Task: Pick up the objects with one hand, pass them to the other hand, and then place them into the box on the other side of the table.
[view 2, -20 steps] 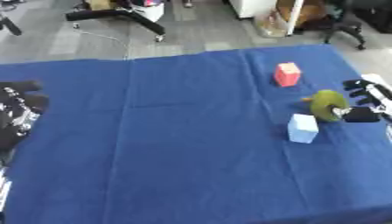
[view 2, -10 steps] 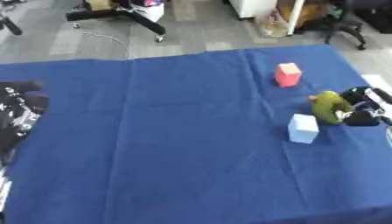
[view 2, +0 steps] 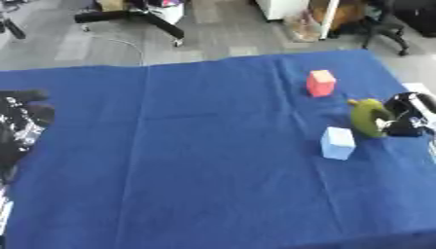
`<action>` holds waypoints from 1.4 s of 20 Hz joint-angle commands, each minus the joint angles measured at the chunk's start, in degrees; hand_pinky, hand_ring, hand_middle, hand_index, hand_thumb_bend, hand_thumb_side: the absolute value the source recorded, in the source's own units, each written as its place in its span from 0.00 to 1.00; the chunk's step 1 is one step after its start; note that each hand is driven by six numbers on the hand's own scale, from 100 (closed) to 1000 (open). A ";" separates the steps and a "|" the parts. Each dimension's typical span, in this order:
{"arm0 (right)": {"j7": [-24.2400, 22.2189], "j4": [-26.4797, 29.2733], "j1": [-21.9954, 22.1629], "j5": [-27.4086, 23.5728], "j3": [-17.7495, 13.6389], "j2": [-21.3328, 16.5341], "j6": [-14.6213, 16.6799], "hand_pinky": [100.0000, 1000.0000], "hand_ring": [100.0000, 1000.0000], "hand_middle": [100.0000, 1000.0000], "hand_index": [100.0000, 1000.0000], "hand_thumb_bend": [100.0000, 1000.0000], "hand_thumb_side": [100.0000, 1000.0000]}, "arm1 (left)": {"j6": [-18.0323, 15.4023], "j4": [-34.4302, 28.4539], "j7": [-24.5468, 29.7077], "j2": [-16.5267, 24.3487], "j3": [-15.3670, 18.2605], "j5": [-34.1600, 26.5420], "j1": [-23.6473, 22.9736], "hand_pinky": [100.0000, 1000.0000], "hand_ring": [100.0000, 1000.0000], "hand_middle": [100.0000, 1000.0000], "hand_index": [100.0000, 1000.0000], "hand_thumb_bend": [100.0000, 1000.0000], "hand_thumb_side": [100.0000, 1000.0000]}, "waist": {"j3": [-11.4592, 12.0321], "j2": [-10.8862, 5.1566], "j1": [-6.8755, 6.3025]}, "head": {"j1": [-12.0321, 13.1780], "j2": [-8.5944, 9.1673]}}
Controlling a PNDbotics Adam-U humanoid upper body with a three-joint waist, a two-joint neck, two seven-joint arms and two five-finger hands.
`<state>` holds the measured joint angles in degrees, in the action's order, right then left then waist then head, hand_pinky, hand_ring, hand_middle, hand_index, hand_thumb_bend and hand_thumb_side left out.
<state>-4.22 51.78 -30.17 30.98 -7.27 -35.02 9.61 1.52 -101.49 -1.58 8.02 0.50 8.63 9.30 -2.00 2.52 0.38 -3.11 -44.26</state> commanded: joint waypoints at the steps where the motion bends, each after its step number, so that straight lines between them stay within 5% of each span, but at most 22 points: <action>1: 3.49 4.81 -0.75 -0.35 -0.20 -1.45 0.26 0.59 0.55 0.31 0.34 0.00 0.00 | -0.07 -0.78 -0.02 0.83 0.19 0.10 0.41 0.79 0.64 0.67 0.73 0.66 0.53 | 0.06 -1.03 0.52 | 0.22 0.14; 9: 7.18 24.37 -1.04 -2.80 1.04 0.14 -2.85 0.59 0.54 0.29 0.32 0.00 0.00 | -0.19 -0.44 -0.01 0.98 0.19 0.30 0.43 0.79 0.64 0.67 0.73 0.67 0.52 | 0.19 -1.13 0.60 | 0.42 0.14; 16: 3.70 39.91 -3.77 -7.20 5.30 6.47 -5.54 0.59 0.54 0.29 0.33 0.00 0.00 | -0.27 -0.28 0.71 1.36 -0.38 0.55 0.82 0.79 0.65 0.67 0.73 0.66 0.50 | 0.11 -1.34 0.38 | 0.09 0.14; 28: -7.65 47.63 -5.81 -12.55 13.31 22.08 -6.56 0.58 0.54 0.29 0.33 0.00 0.00 | -0.98 1.14 5.10 1.46 -4.23 3.47 4.12 0.79 0.65 0.68 0.73 0.61 0.42 | -0.29 -1.63 -0.57 | -0.21 0.14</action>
<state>-10.99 97.68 -34.58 18.95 5.74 -13.74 3.04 0.70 -99.93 2.79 8.50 -3.12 11.42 12.39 -2.29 2.50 0.35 -3.20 -44.26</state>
